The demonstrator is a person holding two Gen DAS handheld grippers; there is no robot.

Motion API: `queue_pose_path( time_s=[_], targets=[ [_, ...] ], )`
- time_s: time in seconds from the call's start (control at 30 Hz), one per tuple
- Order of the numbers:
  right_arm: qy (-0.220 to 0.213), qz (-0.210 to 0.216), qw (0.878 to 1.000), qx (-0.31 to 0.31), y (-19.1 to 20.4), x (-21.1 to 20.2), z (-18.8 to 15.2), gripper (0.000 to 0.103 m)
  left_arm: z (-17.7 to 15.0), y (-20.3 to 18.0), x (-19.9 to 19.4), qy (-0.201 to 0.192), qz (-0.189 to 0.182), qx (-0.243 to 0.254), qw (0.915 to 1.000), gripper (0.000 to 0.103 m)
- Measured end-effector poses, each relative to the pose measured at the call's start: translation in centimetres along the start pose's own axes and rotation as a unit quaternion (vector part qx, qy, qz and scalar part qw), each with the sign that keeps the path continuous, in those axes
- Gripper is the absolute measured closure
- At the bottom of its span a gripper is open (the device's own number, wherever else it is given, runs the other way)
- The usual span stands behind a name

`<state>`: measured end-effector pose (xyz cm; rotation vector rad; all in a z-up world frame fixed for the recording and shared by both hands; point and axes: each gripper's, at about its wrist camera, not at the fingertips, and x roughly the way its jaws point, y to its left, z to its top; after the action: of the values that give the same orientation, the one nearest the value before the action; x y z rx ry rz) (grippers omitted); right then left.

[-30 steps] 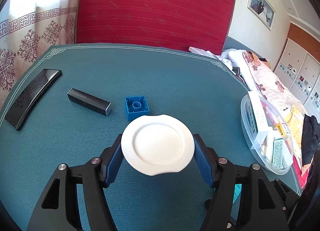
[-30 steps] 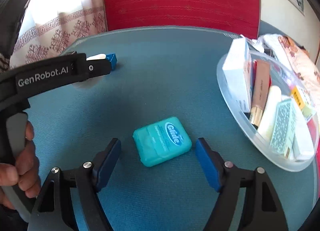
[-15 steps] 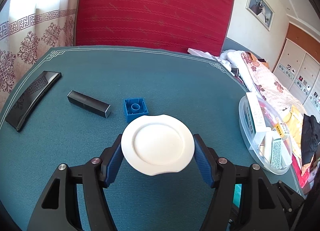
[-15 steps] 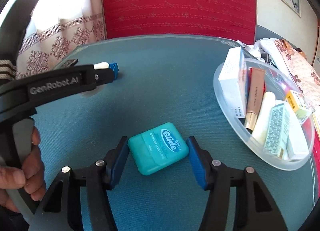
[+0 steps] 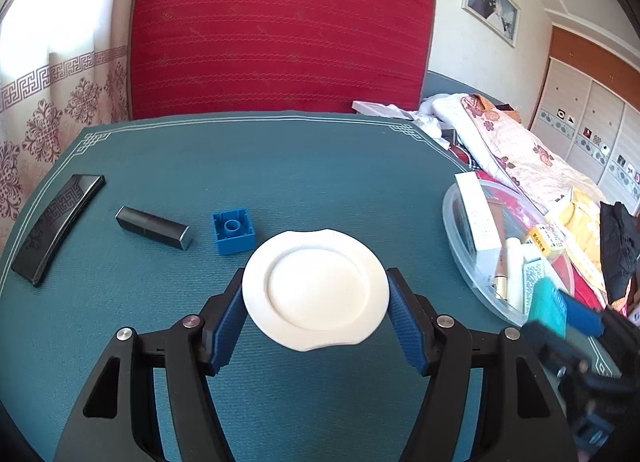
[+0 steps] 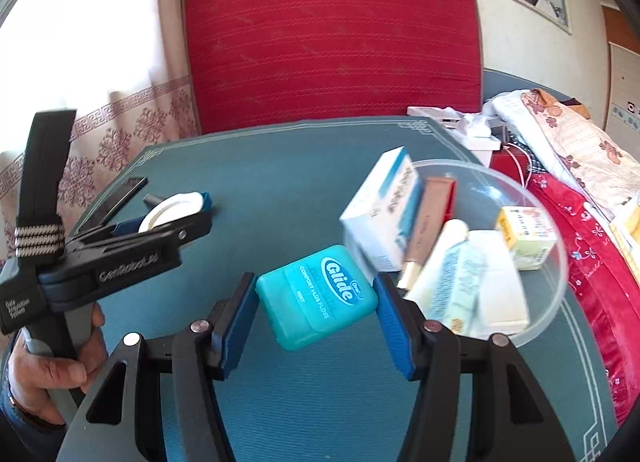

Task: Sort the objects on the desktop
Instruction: 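Carry the white plate and teal floss box over the clear bowl with both grippers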

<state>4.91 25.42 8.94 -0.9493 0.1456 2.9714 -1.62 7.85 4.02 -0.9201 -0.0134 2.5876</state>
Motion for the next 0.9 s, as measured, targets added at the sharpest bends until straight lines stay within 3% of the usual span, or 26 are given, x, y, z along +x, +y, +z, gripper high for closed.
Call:
queue_pose_path(
  time_s=[0.23,0.57,0.9],
  targets=[
    [-0.021,-0.033,0.999,0.029,-4.8,-1.3,0.5,0.040,0.3,-2.1,-1.0,-0.009,-0.026,0.017,0.9995,0.034],
    [-0.024,-0.060,0.996,0.054,-9.3,0.8,1.6,0.040,-0.3,-5.3,-1.6,-0.006,-0.034,0.057,0.9978,0.034],
    [-0.005,-0.046,0.996,0.082,-12.1,2.1,1.5,0.040,0.0,-9.2,-1.9,0.002,-0.068,0.074,0.9949,0.034]
  ],
)
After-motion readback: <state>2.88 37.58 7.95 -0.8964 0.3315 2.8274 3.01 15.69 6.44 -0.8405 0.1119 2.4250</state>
